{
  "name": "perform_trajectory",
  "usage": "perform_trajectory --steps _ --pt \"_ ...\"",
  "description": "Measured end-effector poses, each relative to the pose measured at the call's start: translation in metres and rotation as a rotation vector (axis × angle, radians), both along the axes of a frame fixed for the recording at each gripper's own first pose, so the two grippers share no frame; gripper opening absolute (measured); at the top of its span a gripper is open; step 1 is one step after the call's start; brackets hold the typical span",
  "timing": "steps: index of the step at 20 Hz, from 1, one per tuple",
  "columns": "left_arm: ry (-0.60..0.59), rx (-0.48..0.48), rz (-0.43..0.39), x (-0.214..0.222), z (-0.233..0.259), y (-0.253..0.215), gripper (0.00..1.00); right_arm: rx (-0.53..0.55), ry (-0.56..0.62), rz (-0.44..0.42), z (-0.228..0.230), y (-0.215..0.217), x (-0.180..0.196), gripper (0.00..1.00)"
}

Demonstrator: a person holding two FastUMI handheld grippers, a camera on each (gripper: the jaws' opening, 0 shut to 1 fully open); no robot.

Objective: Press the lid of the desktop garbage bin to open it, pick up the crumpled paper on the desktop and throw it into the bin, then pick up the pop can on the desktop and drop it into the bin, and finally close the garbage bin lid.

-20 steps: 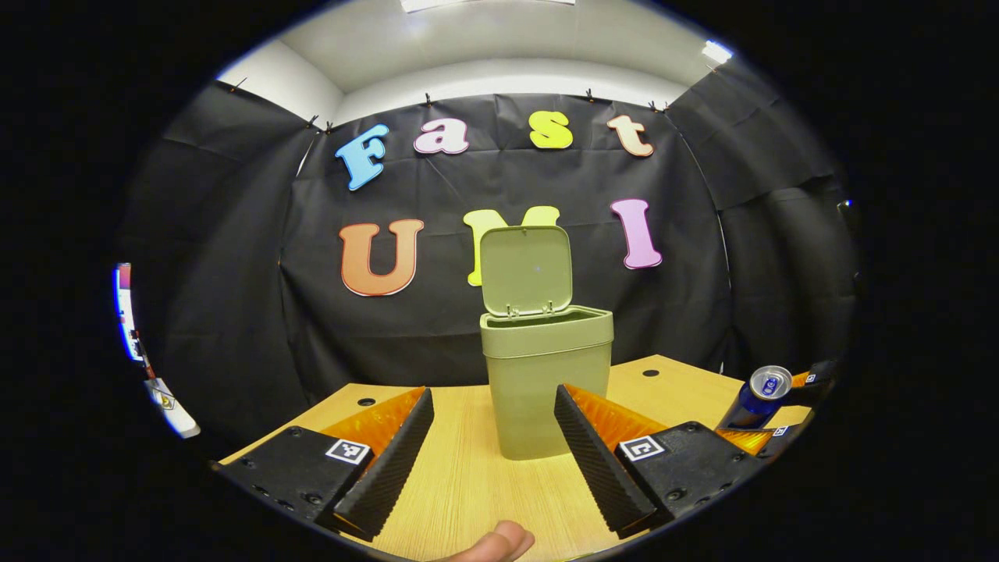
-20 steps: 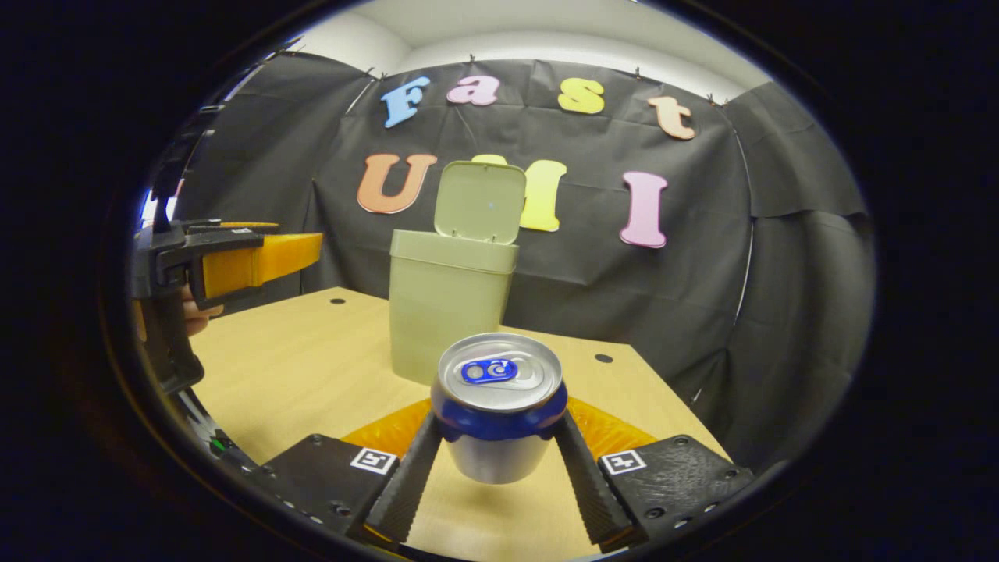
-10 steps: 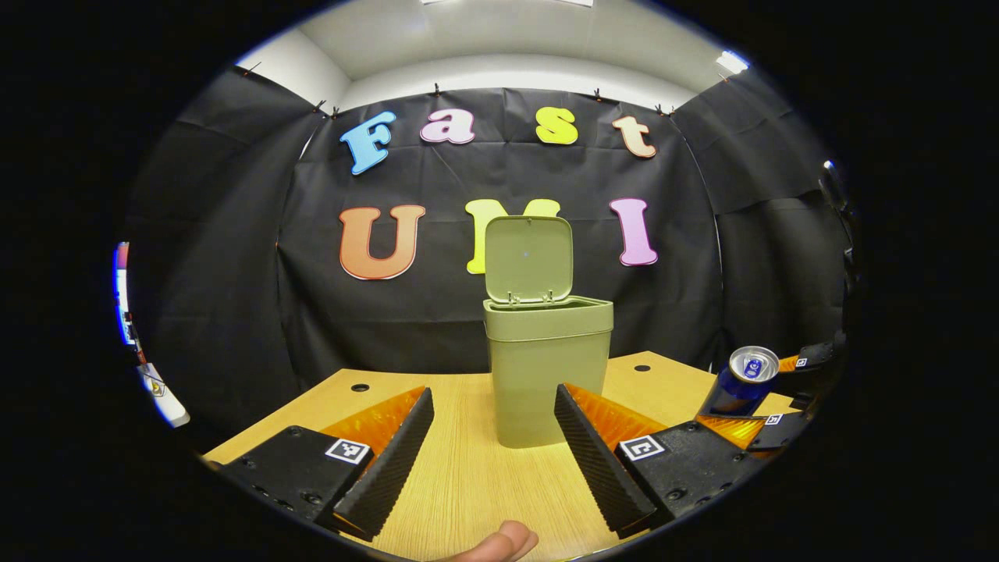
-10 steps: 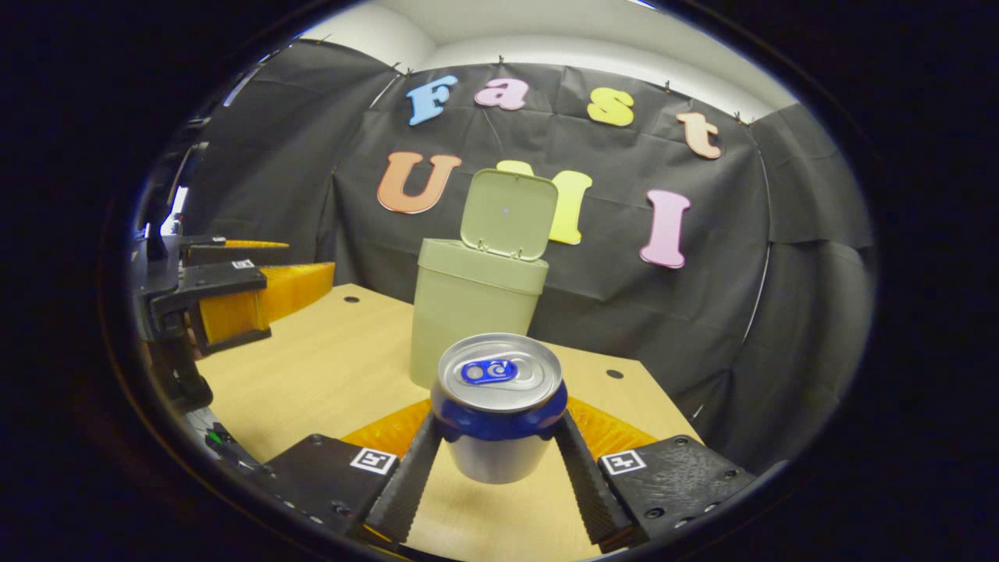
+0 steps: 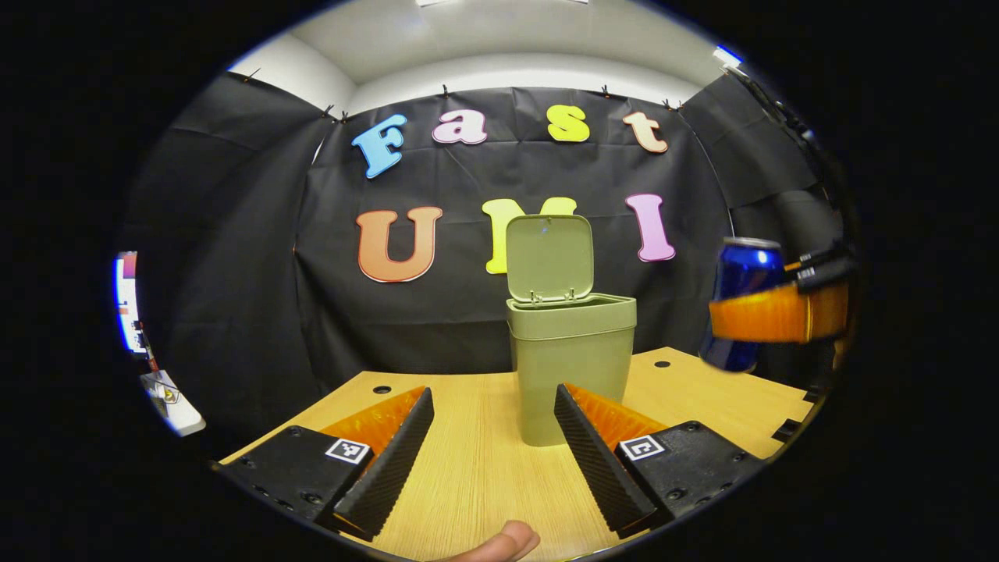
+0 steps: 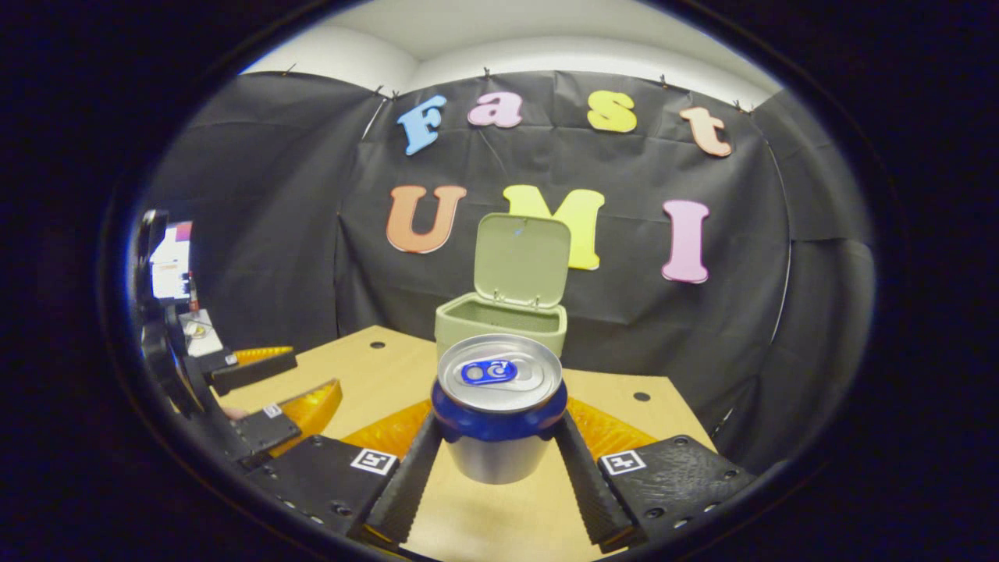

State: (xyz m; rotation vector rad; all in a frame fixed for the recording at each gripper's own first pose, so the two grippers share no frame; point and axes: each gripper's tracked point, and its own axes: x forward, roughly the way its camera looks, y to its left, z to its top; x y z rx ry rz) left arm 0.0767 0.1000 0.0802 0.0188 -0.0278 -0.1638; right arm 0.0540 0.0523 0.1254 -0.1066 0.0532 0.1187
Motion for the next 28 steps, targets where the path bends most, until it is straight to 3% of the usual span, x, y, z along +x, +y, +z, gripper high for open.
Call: perform_trajectory --steps 9,14,22,28 --pt "0.018 -0.015 -0.028 0.001 -0.002 -0.004 1.00 -0.004 -0.087 -0.085 0.117 -0.028 0.078 0.81" --pt "-0.006 -0.004 -0.036 -0.005 0.004 -0.003 1.00 0.035 -0.068 -0.116 0.139 -0.027 0.133 0.81" --pt "-0.014 -0.010 -0.004 -0.002 0.004 0.009 1.00 0.116 0.045 -0.095 0.109 0.007 0.242 0.80" --pt "0.015 -0.020 -0.004 0.006 -0.004 0.012 1.00 0.076 0.149 -0.074 0.064 0.043 0.288 0.80"
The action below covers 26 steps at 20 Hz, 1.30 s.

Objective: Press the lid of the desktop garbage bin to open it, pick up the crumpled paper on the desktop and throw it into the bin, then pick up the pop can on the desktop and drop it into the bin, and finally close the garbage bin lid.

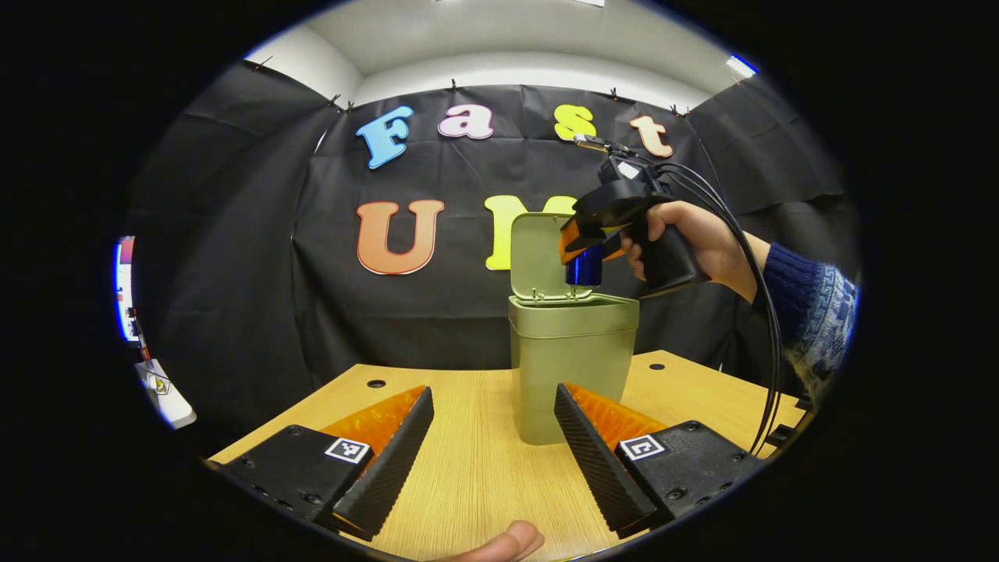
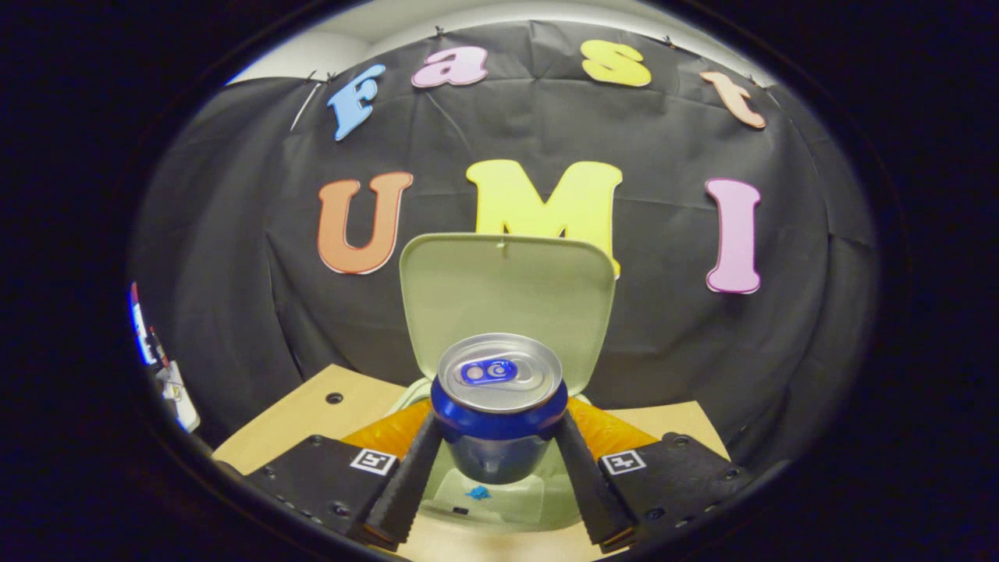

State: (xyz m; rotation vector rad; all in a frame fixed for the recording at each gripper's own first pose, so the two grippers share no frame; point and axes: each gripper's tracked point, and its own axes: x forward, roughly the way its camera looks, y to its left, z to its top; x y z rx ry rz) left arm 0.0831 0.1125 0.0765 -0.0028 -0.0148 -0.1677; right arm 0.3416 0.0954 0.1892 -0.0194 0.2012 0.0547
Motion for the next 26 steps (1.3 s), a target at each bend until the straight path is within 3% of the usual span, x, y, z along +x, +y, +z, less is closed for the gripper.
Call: perform_trajectory --steps 7,9,10,11,20,24,25,26 --pt "-0.004 0.007 0.029 0.001 0.001 0.010 1.00 0.021 0.040 0.027 -0.010 0.015 -0.002 0.82" --pt "0.004 0.004 0.029 0.002 0.000 0.010 1.00 0.031 0.027 0.023 -0.004 0.017 -0.005 0.91" --pt "0.007 0.003 0.023 0.001 0.000 0.009 0.95 0.029 0.017 0.015 0.000 0.015 -0.007 0.96" --pt "0.007 0.002 0.018 0.002 0.000 0.009 1.00 0.025 0.003 0.003 0.005 0.012 -0.008 0.96" --pt "0.018 -0.015 0.021 0.001 0.001 0.011 1.00 0.014 -0.117 -0.004 0.078 0.013 -0.026 0.95" --pt "0.008 -0.033 0.028 -0.002 0.005 0.016 1.00 0.003 -0.162 -0.010 0.113 0.017 -0.016 0.95" --pt "0.006 -0.038 0.034 -0.002 0.005 0.017 0.95 0.006 -0.172 -0.012 0.121 0.019 -0.011 0.94" --pt "0.005 -0.041 0.038 -0.001 0.005 0.017 1.00 0.007 -0.184 -0.021 0.129 0.018 -0.006 0.93"
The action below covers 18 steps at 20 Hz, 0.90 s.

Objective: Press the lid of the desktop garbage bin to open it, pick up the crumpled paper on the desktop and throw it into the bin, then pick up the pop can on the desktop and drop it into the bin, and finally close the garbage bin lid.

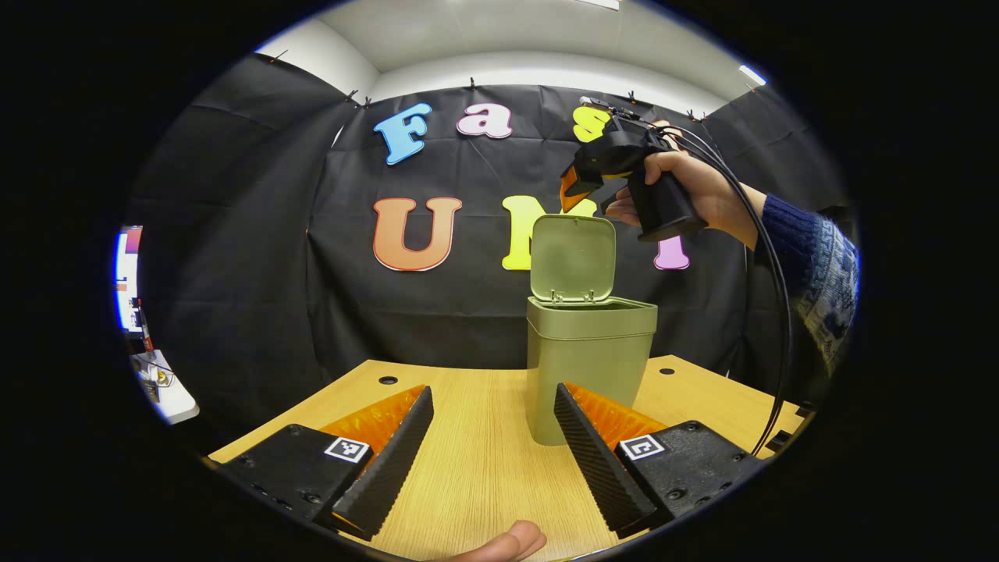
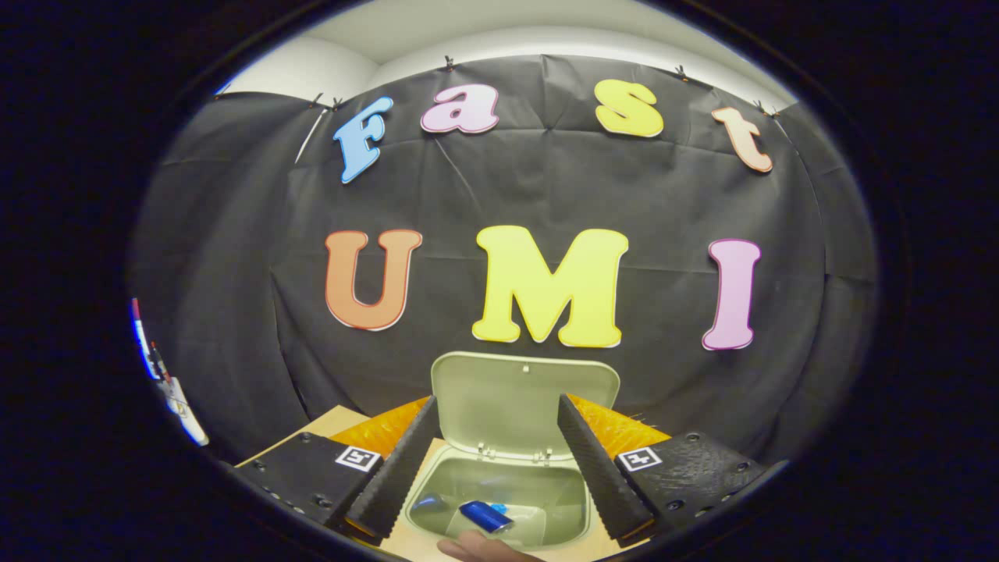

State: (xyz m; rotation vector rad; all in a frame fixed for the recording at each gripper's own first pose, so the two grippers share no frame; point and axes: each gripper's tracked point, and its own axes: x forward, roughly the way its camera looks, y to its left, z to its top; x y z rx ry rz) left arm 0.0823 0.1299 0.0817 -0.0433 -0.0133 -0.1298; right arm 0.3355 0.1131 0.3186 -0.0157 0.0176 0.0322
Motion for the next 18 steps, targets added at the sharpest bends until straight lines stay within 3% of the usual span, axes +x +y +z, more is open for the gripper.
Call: perform_trajectory --steps 5,12,18 --pt "0.015 0.029 -0.017 0.001 -0.007 -0.003 1.00 -0.005 -0.085 -0.039 0.039 -0.002 0.034 0.95" --pt "0.030 0.016 0.013 0.007 -0.011 0.007 1.00 -0.027 -0.014 -0.066 0.036 -0.003 0.079 0.93" --pt "0.060 -0.008 0.019 0.012 -0.019 0.007 1.00 -0.031 0.014 -0.054 0.021 -0.005 0.088 0.96"
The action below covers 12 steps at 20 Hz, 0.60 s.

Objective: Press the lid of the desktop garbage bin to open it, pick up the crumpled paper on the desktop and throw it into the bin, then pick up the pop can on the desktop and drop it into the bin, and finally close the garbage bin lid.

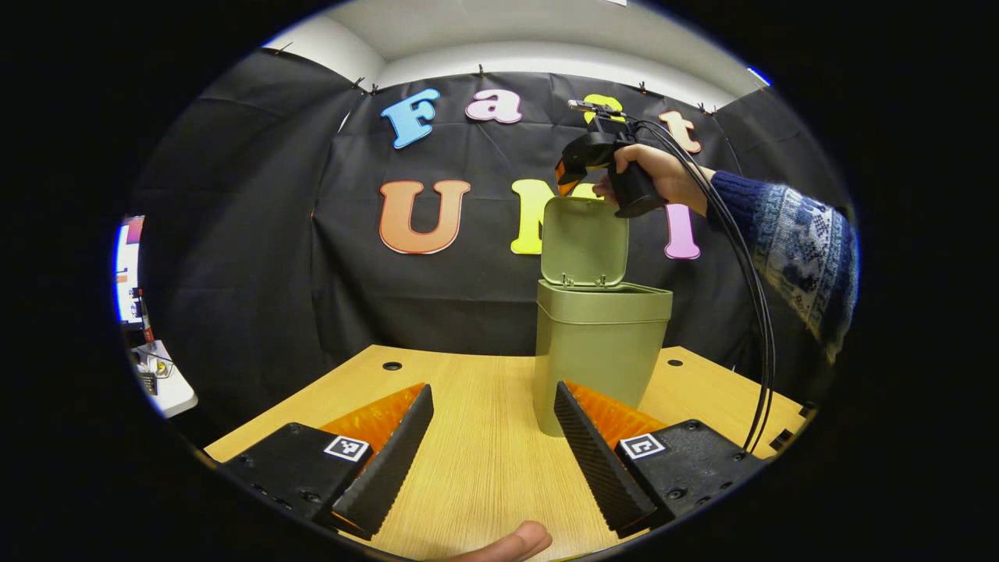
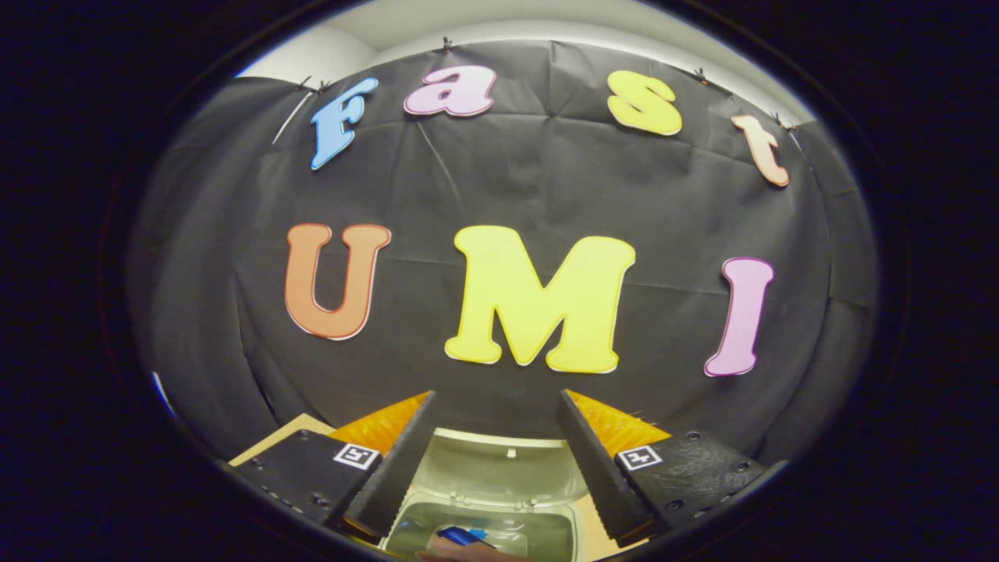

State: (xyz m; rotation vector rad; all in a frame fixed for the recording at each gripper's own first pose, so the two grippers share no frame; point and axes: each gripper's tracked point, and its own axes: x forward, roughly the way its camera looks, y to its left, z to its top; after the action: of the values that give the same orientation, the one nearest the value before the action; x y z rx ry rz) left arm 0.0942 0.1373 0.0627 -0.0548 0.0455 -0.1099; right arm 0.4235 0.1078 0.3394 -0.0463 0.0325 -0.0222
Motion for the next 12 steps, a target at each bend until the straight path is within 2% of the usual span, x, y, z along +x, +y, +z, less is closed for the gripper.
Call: perform_trajectory --steps 2,3,4,5,8,12 --pt "-0.003 0.013 0.017 0.000 0.001 0.004 1.00 0.037 0.015 0.022 -0.007 -0.001 -0.006 0.94" --pt "-0.014 0.021 0.018 -0.001 0.004 0.003 1.00 0.054 0.012 0.031 -0.007 -0.003 -0.011 0.96" --pt "-0.019 0.027 0.022 -0.001 0.004 0.004 0.95 0.067 0.007 0.021 -0.009 -0.006 -0.016 0.95" --pt "-0.024 0.036 0.022 -0.002 0.005 0.004 1.00 0.069 -0.001 0.017 -0.011 -0.010 -0.021 0.98" --pt "-0.031 0.073 0.035 -0.005 0.008 0.008 1.00 0.096 -0.011 0.039 -0.023 -0.010 -0.036 0.95" --pt "-0.061 0.039 0.056 -0.011 0.019 0.015 1.00 0.109 0.053 0.042 -0.060 -0.015 -0.048 0.92"
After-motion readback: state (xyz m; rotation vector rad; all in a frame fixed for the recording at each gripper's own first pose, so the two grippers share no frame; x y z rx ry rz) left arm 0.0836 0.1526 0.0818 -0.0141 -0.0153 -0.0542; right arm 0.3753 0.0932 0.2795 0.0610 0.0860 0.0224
